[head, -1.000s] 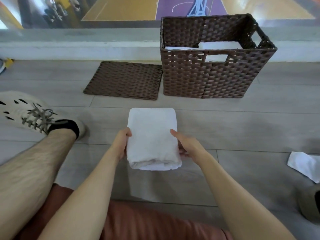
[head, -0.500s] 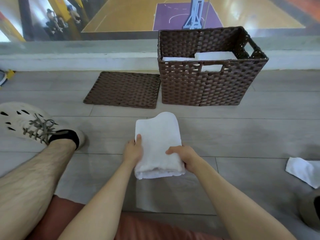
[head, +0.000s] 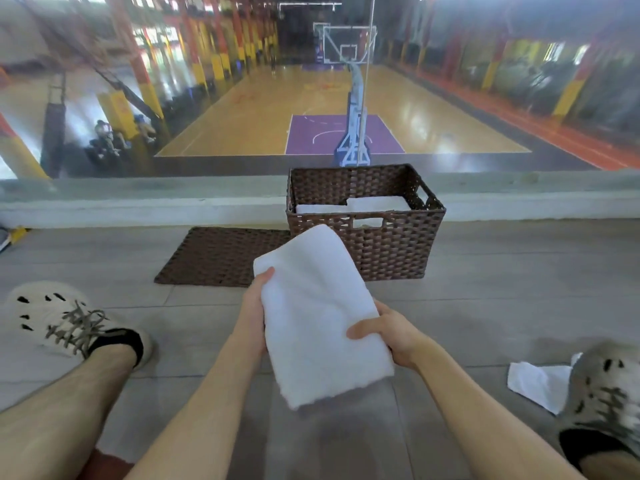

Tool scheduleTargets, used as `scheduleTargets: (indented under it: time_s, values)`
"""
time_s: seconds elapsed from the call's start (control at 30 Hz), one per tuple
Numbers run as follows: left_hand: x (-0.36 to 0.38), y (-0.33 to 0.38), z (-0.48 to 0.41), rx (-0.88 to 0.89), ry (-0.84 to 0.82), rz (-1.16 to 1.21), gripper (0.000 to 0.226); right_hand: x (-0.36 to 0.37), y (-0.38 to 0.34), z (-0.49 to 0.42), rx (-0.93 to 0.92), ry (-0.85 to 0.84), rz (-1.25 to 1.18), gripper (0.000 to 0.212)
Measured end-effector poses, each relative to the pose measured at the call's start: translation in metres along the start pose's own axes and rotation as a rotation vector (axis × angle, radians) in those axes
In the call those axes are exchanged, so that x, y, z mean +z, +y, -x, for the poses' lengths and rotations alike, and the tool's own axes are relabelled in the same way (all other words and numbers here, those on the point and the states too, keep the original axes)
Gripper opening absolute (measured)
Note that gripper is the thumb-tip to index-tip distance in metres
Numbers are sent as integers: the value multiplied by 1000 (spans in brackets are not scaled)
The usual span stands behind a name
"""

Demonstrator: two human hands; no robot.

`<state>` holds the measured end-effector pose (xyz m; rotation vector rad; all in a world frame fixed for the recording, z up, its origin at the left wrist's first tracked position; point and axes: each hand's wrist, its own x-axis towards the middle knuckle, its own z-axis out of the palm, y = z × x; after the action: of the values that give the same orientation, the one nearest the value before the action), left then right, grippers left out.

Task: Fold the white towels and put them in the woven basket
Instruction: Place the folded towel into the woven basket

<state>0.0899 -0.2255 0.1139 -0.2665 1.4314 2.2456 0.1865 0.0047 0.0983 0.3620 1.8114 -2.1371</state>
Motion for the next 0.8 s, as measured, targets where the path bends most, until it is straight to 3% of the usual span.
scheduleTargets:
  time_s: [0.1, 0.27, 0.4, 0.53, 0.6, 0.67, 0.73, 0.8]
  values:
    - [27, 24, 22, 57, -87, 7, 47, -6, -37, 34, -104, 10, 36, 71]
    - [44, 20, 70, 48, -212, 120, 65, 2, -96, 97, -254, -70, 151, 75]
    - [60, 32, 95, 101, -269, 86, 74, 1, -112, 132, -303, 18, 139, 67]
    - [88, 71, 121, 260, -139, -198, 52, 6, -104, 143, -340, 118, 102, 49]
    - [99, 83, 127, 438, -90, -391, 40, 13, -100, 144, -376, 194, 31, 54]
    - [111, 94, 135, 651, -50, -582, 41, 21, -103, 145, -429, 292, -44, 60]
    - [121, 107, 135, 823, -11, -744, 50, 28, -112, 148, -490, 394, -110, 52]
    - [128, 124, 134, 823, -78, -797, 43, 29, -128, 145, -542, 497, -186, 46]
